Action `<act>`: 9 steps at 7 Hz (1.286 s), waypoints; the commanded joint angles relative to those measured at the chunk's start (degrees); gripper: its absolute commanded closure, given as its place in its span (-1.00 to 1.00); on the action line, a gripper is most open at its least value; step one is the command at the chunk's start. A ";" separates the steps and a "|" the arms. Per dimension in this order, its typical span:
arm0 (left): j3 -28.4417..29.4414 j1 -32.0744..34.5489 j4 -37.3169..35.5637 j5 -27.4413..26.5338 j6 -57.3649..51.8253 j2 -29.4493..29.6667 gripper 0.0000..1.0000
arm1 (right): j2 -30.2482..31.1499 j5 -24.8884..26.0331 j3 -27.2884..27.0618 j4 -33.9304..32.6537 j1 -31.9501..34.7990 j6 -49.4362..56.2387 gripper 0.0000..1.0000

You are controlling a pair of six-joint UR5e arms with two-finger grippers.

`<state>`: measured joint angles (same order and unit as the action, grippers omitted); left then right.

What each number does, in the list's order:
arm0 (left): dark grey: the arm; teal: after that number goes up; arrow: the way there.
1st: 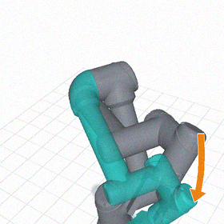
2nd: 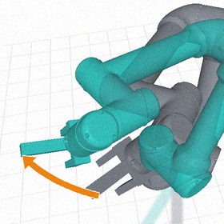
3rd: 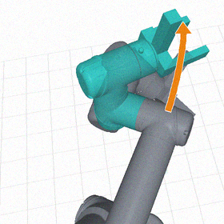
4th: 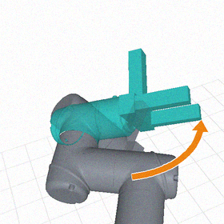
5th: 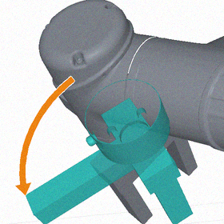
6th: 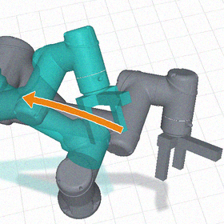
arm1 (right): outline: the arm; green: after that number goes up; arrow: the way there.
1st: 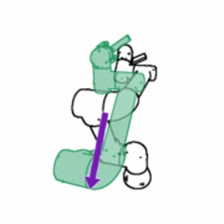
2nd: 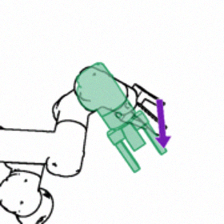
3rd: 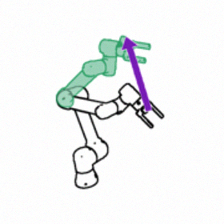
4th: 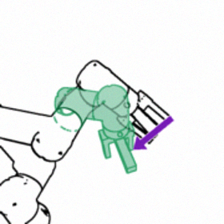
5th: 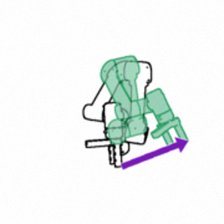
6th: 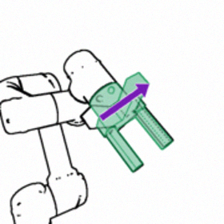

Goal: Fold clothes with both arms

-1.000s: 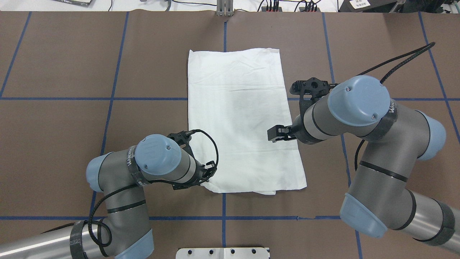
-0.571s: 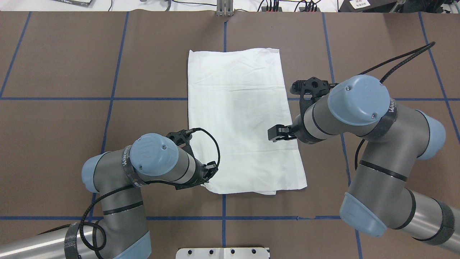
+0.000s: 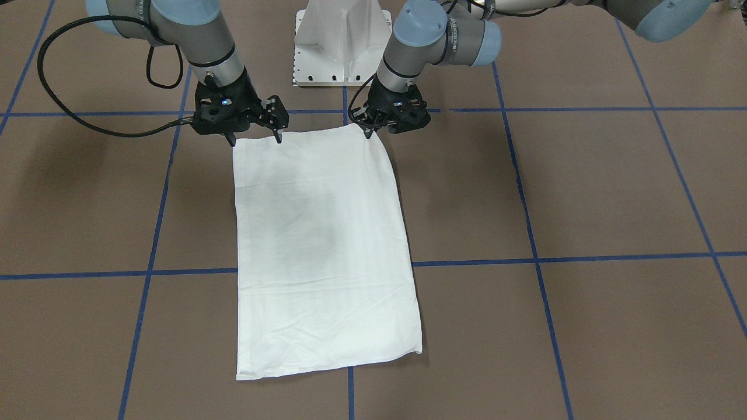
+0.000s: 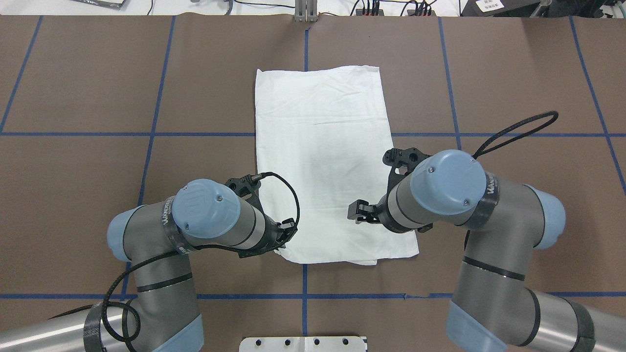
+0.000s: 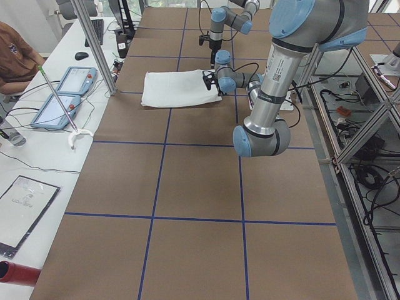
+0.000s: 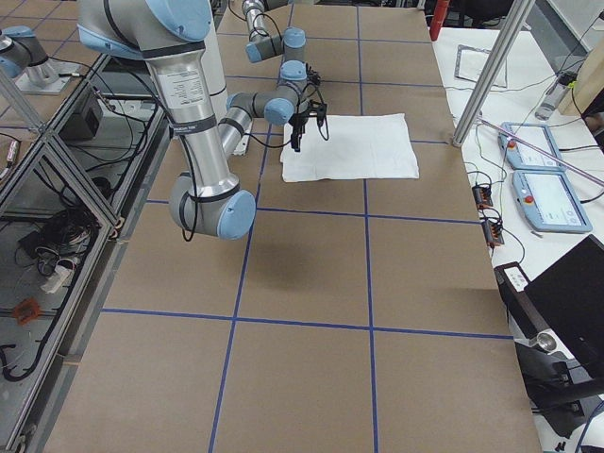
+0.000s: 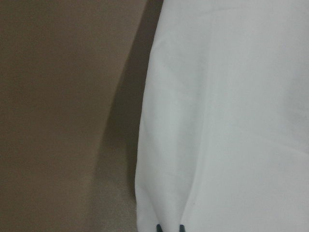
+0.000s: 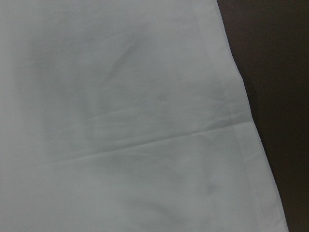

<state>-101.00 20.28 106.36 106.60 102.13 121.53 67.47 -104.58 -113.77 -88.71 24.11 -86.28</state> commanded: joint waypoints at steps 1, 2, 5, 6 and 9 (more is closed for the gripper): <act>0.01 0.02 0.07 -0.08 0.35 -0.15 1.00 | -0.50 3.51 2.83 -0.23 -3.71 -13.35 -1.00; 0.10 0.02 0.07 -0.17 0.44 -0.24 1.00 | -2.33 3.51 4.77 -0.76 -3.81 -16.87 -1.00; 0.01 0.02 0.07 -0.17 0.44 -0.24 1.00 | -3.05 3.42 8.74 -0.94 -4.42 -20.51 -1.00; -0.07 0.02 0.07 -0.17 0.44 -0.15 1.00 | -2.96 3.33 8.57 -1.02 -4.94 -20.60 -1.00; -0.07 0.02 0.07 -0.17 0.44 -0.15 1.00 | -2.61 3.25 8.65 -1.38 -6.44 -21.39 -1.00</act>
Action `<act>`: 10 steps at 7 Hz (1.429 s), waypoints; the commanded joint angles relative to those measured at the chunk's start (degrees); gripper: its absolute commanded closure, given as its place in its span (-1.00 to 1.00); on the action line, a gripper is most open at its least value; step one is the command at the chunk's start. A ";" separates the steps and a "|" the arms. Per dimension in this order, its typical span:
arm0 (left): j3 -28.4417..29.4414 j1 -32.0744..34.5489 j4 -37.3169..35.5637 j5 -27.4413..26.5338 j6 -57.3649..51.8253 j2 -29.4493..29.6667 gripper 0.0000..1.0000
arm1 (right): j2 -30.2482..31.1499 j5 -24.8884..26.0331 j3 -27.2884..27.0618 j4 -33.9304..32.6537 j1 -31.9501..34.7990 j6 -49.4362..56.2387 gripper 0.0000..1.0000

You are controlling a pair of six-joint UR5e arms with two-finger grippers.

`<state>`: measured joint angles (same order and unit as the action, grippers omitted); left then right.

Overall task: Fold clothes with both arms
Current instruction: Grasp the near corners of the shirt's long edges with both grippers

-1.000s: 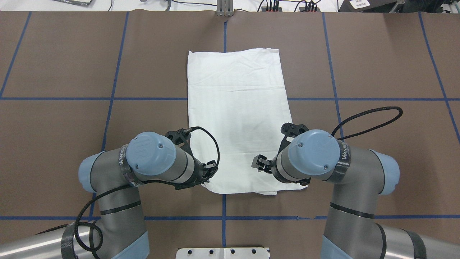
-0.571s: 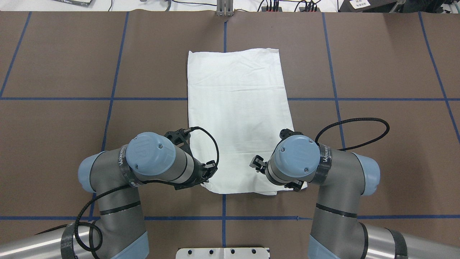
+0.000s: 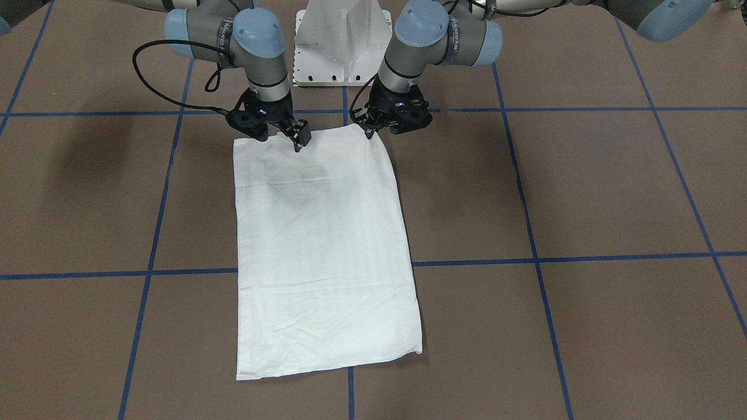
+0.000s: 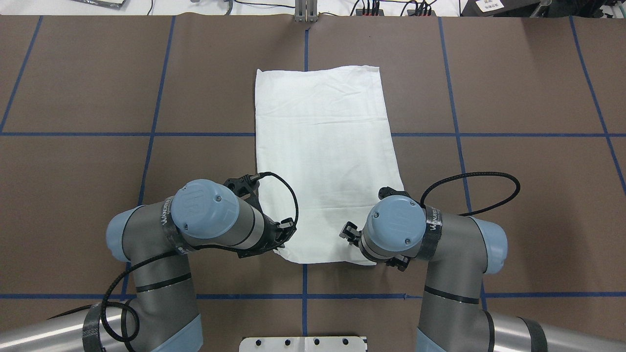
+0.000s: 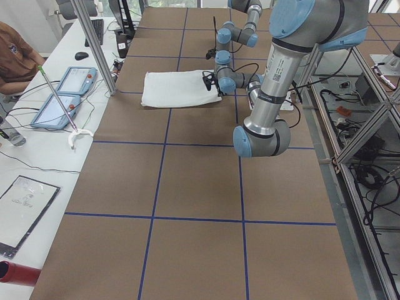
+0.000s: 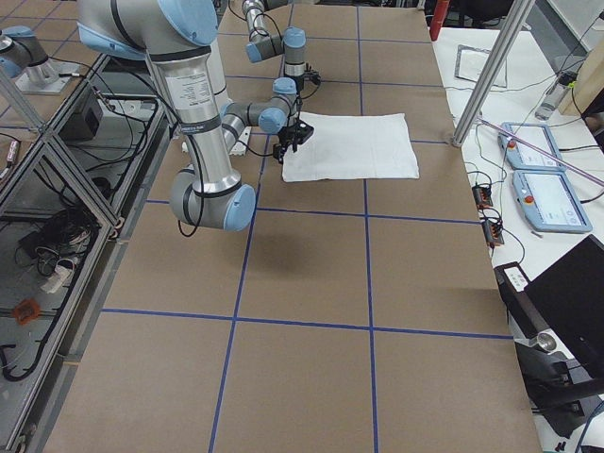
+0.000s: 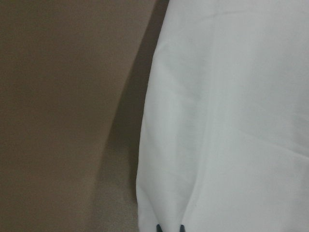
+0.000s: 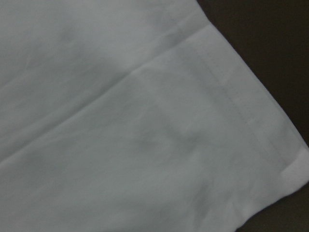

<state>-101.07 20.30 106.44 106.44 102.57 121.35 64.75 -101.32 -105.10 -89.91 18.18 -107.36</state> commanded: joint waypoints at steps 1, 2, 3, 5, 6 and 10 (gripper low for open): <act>0.00 0.00 0.00 0.00 0.00 0.02 1.00 | 0.38 0.07 0.07 -0.18 -1.21 -0.39 -1.00; 0.00 0.00 0.00 0.00 0.00 0.11 1.00 | 0.47 0.07 -0.02 -0.18 -1.21 -0.31 -1.00; 0.00 0.00 0.00 0.00 0.00 0.11 1.00 | 0.47 0.07 0.07 -0.18 -1.21 -0.31 -1.00; 0.00 0.09 0.00 0.00 0.00 0.11 1.00 | 0.38 0.07 -0.10 -0.18 -1.21 -0.31 -0.75; 0.00 0.09 0.00 0.00 0.00 0.11 1.00 | 0.38 0.07 -0.10 -0.18 -1.21 -0.31 -0.49; 0.00 0.09 0.00 -0.09 0.00 0.11 1.00 | 0.55 -0.10 -0.45 -0.18 -1.30 -0.31 -0.38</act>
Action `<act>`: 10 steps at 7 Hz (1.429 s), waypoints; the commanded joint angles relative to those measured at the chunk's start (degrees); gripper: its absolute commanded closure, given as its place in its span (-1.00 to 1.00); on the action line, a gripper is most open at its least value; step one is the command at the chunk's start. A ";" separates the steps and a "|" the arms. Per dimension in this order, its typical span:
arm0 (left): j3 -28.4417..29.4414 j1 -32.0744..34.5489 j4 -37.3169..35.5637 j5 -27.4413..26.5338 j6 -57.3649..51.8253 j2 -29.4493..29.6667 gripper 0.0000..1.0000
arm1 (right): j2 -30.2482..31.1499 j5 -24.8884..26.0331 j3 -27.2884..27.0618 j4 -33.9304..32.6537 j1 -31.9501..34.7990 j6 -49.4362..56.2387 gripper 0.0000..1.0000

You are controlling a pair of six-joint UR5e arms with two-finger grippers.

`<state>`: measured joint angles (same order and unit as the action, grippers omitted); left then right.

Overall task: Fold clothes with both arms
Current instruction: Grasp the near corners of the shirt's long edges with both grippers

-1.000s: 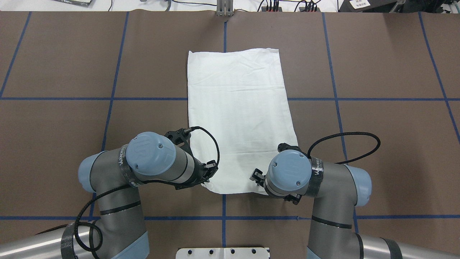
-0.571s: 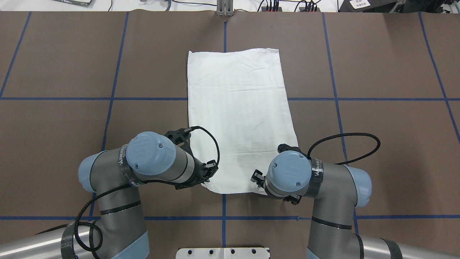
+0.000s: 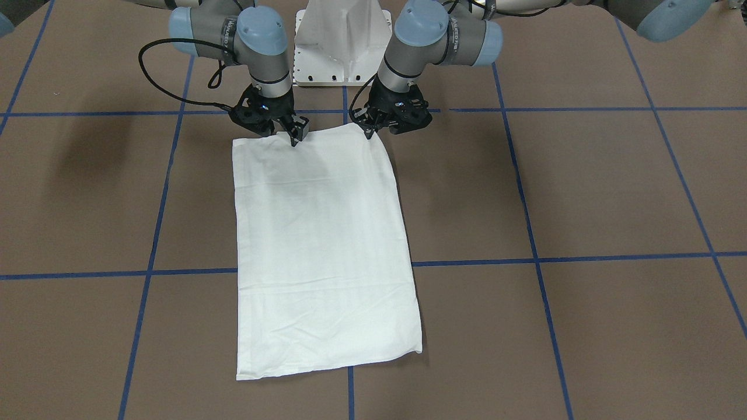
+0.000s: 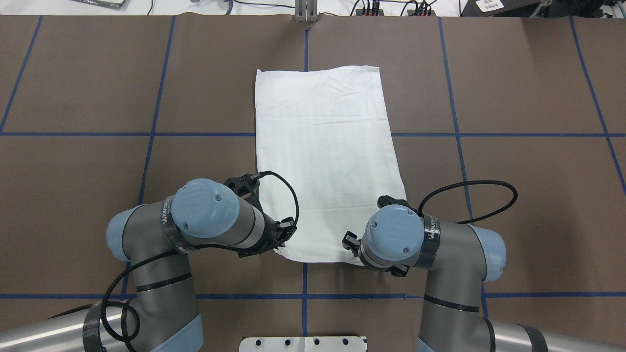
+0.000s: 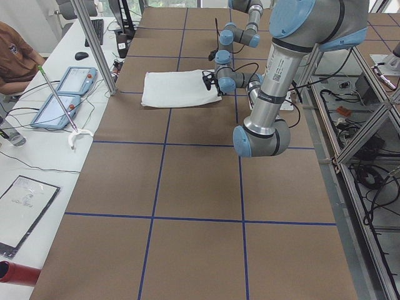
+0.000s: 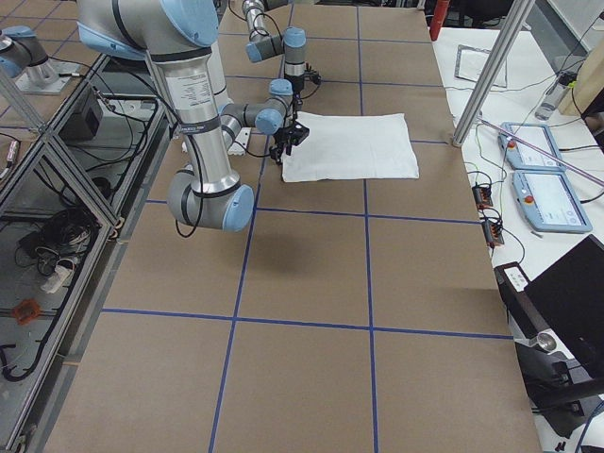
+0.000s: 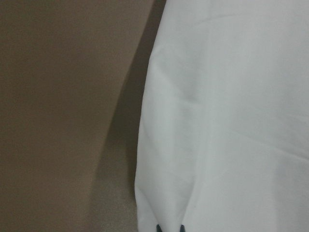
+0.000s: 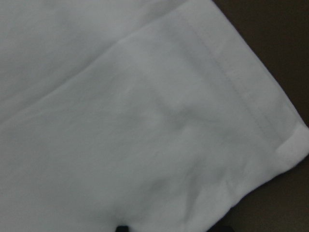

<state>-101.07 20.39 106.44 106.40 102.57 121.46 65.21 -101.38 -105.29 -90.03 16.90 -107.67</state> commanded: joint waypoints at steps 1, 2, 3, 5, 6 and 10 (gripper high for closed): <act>0.00 0.00 0.09 -0.05 0.00 0.00 1.00 | 0.09 -0.04 -0.09 -0.06 -0.12 0.00 -0.37; 0.00 0.00 0.00 -0.05 0.00 0.00 1.00 | -0.08 -0.04 -0.27 -0.06 -0.12 -0.09 -0.10; 0.09 0.09 0.09 -0.05 -0.09 0.00 1.00 | -0.17 -0.04 -0.44 -0.06 -0.12 0.00 0.34; 0.18 0.18 0.00 -0.23 -0.26 0.00 1.00 | -0.52 -0.13 -0.62 -0.06 -0.12 0.00 0.95; 0.18 0.26 0.09 -0.14 -0.26 0.00 1.00 | -0.61 -0.13 -1.23 -0.06 -0.20 0.00 1.00; -6.64 0.71 -4.54 0.30 -0.09 -1.31 1.00 | 1.14 -0.57 -10.95 -0.06 0.94 0.09 1.00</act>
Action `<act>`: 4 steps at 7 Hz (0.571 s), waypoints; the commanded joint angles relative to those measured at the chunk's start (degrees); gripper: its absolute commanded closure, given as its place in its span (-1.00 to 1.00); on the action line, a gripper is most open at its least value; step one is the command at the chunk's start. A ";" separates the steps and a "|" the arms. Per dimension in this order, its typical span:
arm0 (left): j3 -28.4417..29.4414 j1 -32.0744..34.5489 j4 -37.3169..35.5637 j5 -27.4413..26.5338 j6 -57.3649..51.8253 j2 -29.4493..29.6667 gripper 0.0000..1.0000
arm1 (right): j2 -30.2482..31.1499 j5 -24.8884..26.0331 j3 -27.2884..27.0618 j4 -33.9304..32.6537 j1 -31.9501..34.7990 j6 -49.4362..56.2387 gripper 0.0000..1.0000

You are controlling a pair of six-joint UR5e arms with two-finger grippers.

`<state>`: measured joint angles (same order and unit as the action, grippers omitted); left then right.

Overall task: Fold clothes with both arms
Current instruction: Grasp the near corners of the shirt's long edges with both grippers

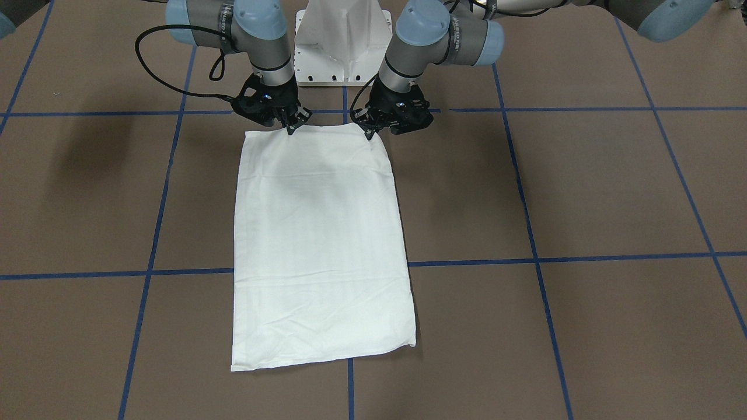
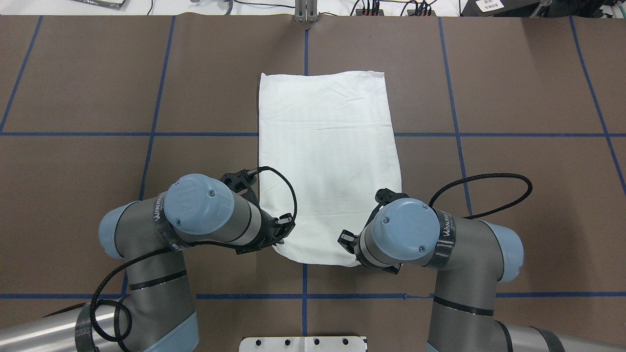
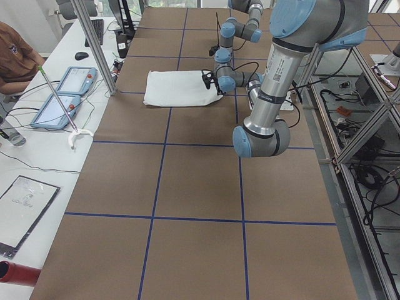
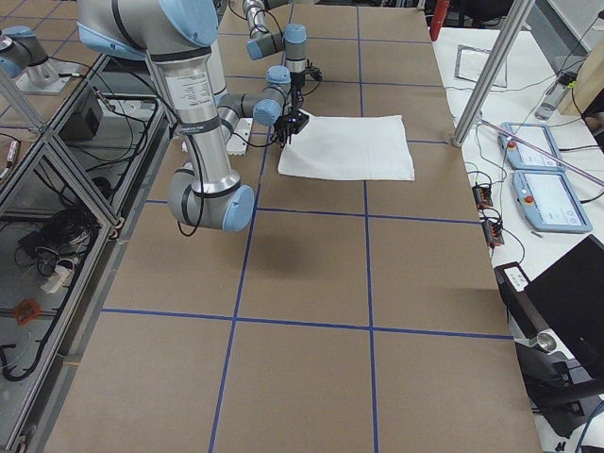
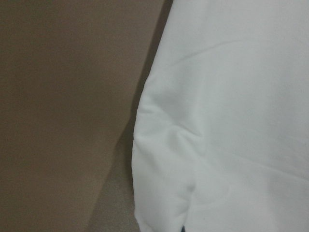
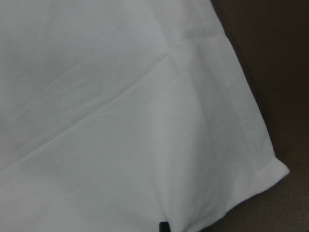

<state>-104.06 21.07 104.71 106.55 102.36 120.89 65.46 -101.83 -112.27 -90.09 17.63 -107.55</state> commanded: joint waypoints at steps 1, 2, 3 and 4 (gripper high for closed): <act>-7.60 -0.50 -5.98 0.68 0.21 -1.52 1.00 | 1.68 -0.12 -6.62 0.00 0.21 -0.03 1.00; -11.91 -1.20 -9.41 3.90 0.38 -1.79 1.00 | 2.91 -0.21 -9.08 0.00 -0.48 -0.03 1.00; -15.87 -2.60 -11.79 4.11 1.78 -2.40 1.00 | 4.48 -2.47 -12.50 0.00 -1.53 -0.03 1.00; -21.47 -5.83 -13.55 4.11 2.83 -4.33 1.00 | 5.98 -6.32 -16.71 0.00 -2.50 -0.11 1.00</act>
<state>-119.35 18.24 93.79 110.23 103.91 118.29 69.60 -104.44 -124.21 -90.09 16.29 -107.60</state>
